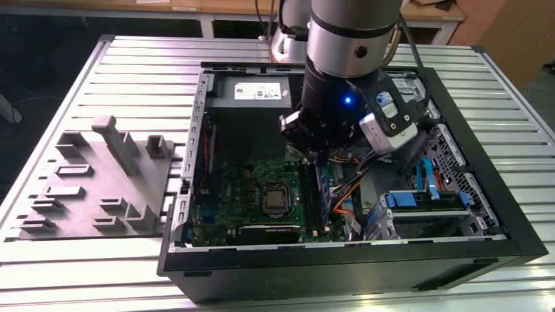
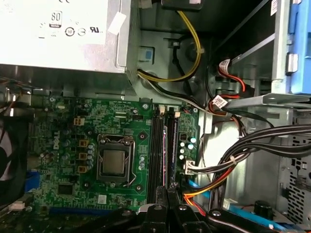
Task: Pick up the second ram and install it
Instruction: 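Insert the second ram into the second slot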
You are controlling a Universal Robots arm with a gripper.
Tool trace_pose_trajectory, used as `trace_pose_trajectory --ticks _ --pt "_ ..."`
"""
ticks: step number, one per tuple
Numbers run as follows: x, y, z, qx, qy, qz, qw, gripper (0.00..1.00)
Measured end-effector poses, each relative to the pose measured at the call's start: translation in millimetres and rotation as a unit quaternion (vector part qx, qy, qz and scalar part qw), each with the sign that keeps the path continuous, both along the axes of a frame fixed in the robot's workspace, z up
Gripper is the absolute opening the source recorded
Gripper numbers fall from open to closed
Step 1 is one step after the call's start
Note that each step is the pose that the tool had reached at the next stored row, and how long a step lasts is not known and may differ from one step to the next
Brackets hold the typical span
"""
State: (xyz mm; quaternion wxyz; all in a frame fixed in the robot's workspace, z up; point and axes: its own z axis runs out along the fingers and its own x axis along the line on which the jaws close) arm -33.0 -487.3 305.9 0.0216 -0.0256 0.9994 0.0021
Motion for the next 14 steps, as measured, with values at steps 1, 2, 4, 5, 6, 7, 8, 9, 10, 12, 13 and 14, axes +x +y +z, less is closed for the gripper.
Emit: trace_pose_trajectory --ticks 1,2,4,5,6,7,8,9,10,12,13,14 --pt "0.0 0.0 -1.7 0.0000 0.0000 0.000 1.0000 0.11" --pt "0.0 0.0 -3.4 0.0000 0.0000 0.000 1.0000 0.11" --pt "0.0 0.0 -6.9 0.0000 0.0000 0.001 1.0000 0.11" --pt "0.0 0.0 -8.5 0.0000 0.0000 0.001 1.0000 0.11" --pt "0.0 0.0 -10.0 0.0000 0.0000 0.001 1.0000 0.11" --pt "0.0 0.0 -11.4 0.0000 0.0000 0.001 1.0000 0.11" --pt "0.0 0.0 -12.8 0.0000 0.0000 0.001 1.0000 0.11" --pt "0.0 0.0 -14.0 0.0000 0.0000 0.001 1.0000 0.11" --pt "0.0 0.0 -15.1 0.0000 0.0000 0.001 1.0000 0.11" --pt "0.0 0.0 -15.9 -0.0001 0.0001 0.001 1.0000 0.11" --pt "0.0 0.0 -15.9 -0.0001 0.0001 0.001 1.0000 0.11" --pt "0.0 0.0 -15.9 -0.0002 0.0001 0.001 1.0000 0.11"
